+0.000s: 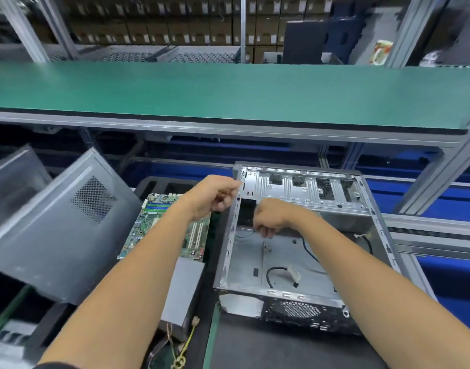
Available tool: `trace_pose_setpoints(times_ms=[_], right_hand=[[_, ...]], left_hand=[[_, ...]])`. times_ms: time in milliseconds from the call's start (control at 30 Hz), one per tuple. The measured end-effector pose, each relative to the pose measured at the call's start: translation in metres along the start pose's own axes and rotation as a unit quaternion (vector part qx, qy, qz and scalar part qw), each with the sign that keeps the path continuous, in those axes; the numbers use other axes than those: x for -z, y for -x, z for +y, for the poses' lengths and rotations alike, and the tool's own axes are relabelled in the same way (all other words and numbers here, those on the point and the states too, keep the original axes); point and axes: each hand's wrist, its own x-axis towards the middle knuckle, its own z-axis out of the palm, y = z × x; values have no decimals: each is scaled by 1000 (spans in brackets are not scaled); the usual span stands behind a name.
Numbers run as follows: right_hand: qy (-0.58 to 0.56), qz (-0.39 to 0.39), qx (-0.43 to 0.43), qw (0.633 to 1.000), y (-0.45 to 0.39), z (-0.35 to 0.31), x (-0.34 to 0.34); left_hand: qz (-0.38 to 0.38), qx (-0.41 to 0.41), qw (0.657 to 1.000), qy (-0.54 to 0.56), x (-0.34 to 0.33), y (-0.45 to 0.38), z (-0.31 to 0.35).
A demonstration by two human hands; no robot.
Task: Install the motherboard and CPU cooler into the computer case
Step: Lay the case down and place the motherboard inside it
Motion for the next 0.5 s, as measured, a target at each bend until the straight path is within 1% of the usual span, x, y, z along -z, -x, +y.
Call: trace_pose_setpoints(times_ms=[67,100,133,200,267,333,433,500], right_hand=[[-28,68,42,996,-4,-23,-3],[-37,94,61,993,-6,-33,-6],[-38,106,76,991,-9,-42,-10],[-20,101,94,990,-18,-58,-21],[16,90,98,991,-29,-72,-32],[52,96,103,989,-42,-85,-43],[60,91,81,991,-65,-102,-55],[51,73,53,995,-83,-112,-61]], left_hand=[[138,31,987,-74,22,1,-16],[187,53,973,-125,34,1,-28],[217,71,959,-165,46,3,-42],[255,103,938,-211,68,8,-71],[287,129,924,-218,85,15,-95],[302,141,914,-232,97,22,-112],[316,160,898,-262,112,28,-128],[324,174,890,-269,125,31,-135]])
